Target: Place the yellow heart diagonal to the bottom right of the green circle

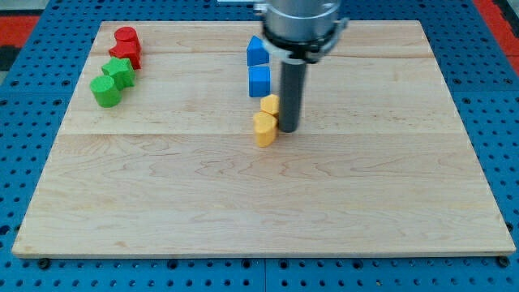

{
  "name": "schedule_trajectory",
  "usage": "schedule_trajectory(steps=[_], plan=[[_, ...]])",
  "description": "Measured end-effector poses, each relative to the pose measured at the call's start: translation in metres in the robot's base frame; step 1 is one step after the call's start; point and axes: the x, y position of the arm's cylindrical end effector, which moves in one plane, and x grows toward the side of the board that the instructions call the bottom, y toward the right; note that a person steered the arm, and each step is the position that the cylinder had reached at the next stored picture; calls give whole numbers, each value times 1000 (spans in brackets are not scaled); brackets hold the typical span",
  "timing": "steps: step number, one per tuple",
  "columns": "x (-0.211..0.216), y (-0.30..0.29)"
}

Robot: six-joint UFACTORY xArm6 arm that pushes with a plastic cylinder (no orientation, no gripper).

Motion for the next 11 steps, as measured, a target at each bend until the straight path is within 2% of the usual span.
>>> schedule_trajectory(steps=[1, 2, 3, 4, 5, 7, 8, 9, 10, 11], plan=[[4, -59], [7, -91], [9, -44], [35, -24], [59, -48], [47, -152], [46, -140], [43, -90], [30, -96], [30, -149]])
